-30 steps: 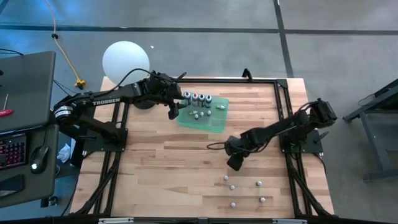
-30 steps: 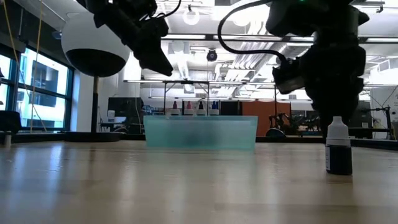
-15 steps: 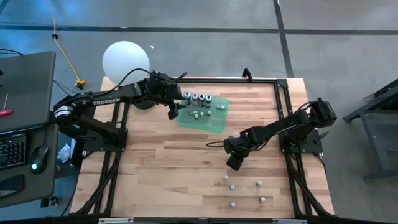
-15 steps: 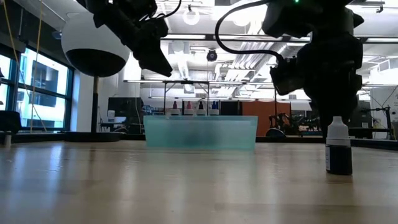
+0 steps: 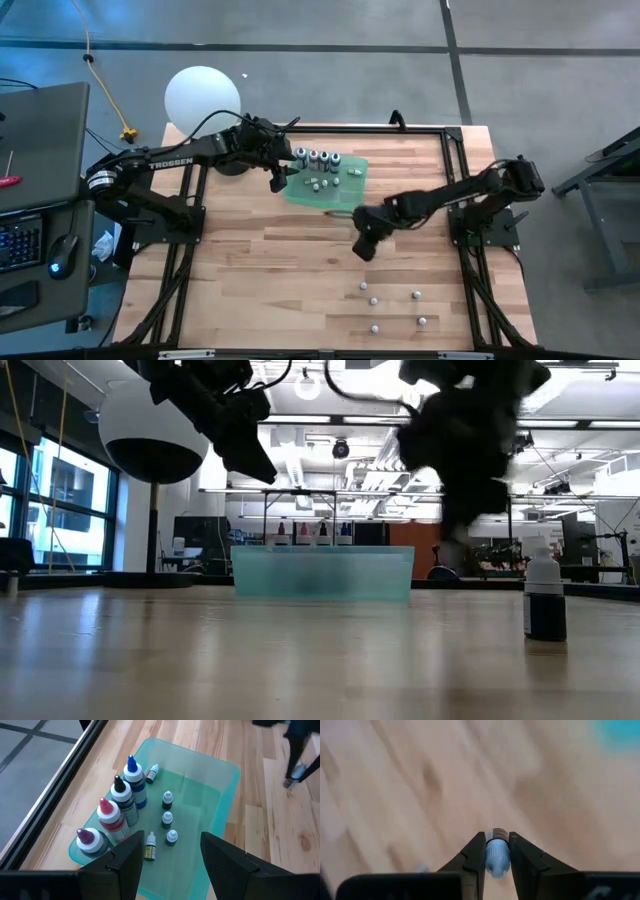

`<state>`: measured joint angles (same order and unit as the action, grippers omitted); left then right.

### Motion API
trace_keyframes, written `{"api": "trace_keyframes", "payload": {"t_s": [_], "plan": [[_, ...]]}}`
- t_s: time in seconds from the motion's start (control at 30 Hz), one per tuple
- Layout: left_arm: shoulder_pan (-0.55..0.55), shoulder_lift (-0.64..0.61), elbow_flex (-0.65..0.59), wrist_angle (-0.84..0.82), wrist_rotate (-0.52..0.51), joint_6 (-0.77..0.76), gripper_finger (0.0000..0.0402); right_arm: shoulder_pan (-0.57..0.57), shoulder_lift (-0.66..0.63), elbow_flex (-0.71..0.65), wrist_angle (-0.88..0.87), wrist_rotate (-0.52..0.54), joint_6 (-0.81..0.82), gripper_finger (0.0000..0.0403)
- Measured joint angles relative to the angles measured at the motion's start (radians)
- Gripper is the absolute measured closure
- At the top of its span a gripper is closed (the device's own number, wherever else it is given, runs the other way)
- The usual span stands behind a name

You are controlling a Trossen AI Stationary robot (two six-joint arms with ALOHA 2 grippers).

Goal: Pick & Place food coloring
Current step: Put the brown food coloring bottle into the bin, then put the blue food coloring bottle into the bin

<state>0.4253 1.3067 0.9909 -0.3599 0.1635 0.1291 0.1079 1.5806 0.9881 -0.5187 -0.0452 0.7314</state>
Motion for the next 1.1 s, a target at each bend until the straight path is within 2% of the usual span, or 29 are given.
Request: {"api": "trace_keyframes", "payload": {"t_s": [0.17, 0.27, 0.37, 0.47, 0.63, 0.77, 0.93, 1.1], "plan": [[0.0, -0.008, 0.001, -0.017, 0.001, 0.0, 0.0209, -0.13, 0.006, 0.134, -0.003, 0.219, -0.284, 0.0344], [0.0, -0.008, 0.001, -0.028, 0.002, 0.0, 0.0209, -0.238, 0.016, 0.154, 0.009, 0.27, -0.402, 0.0342], [0.0, -0.008, 0.001, -0.052, 0.001, 0.013, 0.0209, -0.351, 0.044, 0.155, 0.027, 0.22, -0.502, 0.0341], [0.0, -0.008, 0.001, -0.067, 0.002, 0.024, 0.0209, -0.435, 0.106, 0.155, 0.071, 0.123, -0.558, 0.0341], [0.0, -0.008, 0.001, -0.071, -0.019, 0.024, 0.0209, -0.484, 0.214, 0.161, 0.084, 0.026, -0.632, 0.0341], [0.0, -0.008, 0.001, -0.091, -0.078, 0.024, 0.0209, -0.488, 0.249, 0.181, 0.052, 0.027, -0.661, 0.033], [0.0, -0.008, 0.001, -0.093, -0.153, 0.024, 0.0209, -0.488, 0.25, 0.207, 0.049, 0.064, -0.705, 0.0296], [0.0, -0.008, 0.001, -0.1, -0.155, 0.024, 0.0209, -0.488, 0.25, 0.245, 0.009, 0.1, -0.713, 0.0265]]}}
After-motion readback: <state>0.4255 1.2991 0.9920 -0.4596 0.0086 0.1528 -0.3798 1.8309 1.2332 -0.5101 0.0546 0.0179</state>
